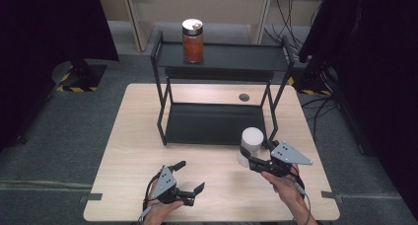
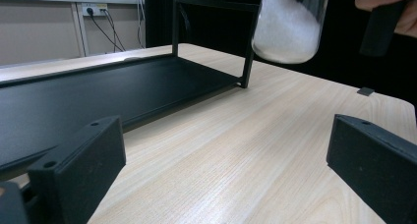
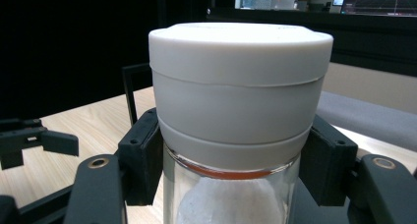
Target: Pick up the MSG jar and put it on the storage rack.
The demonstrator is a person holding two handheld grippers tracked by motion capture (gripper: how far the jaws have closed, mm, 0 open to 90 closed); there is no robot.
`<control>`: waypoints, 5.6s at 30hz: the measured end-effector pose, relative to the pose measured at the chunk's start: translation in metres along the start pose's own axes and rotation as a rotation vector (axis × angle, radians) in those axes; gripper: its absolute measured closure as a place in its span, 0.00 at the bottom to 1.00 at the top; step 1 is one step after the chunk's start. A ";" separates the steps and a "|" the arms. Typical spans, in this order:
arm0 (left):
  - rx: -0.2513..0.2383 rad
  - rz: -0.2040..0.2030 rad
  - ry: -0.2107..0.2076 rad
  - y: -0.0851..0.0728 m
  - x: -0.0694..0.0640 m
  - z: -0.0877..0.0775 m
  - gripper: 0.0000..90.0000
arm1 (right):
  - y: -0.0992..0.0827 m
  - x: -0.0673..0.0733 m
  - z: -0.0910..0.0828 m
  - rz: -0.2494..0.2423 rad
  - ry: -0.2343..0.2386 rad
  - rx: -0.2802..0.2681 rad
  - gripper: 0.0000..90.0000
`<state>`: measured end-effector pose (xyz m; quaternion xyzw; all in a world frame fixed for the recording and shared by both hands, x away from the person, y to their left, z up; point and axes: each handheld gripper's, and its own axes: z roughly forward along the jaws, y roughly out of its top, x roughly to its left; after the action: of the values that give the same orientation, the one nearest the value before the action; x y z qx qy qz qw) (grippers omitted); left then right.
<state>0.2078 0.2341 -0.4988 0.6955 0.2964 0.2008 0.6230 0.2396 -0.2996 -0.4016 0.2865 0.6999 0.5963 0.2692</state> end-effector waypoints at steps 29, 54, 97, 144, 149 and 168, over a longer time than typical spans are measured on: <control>0.004 -0.004 0.008 0.000 0.000 0.000 0.01 | 0.062 -0.015 0.011 0.010 0.056 -0.025 0.39; 0.008 -0.004 0.011 -0.001 0.001 0.000 0.01 | 0.122 -0.027 0.031 0.012 0.078 -0.046 0.39; 0.005 -0.013 0.002 -0.001 0.002 0.000 0.01 | 0.215 -0.030 0.080 0.013 0.015 -0.058 0.39; 0.005 -0.004 -0.008 0.000 0.003 -0.001 0.01 | 0.246 -0.040 0.162 0.045 -0.195 -0.063 0.39; 0.003 -0.004 -0.007 0.000 0.003 -0.001 0.01 | 0.244 -0.041 0.169 0.046 -0.209 -0.062 0.39; 0.003 -0.006 -0.004 0.000 0.003 -0.002 0.01 | 0.237 -0.040 0.192 0.050 -0.243 -0.057 0.39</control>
<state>0.2088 0.2371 -0.4992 0.6960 0.2974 0.1970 0.6232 0.4243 -0.1680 -0.1932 0.3665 0.6375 0.5833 0.3451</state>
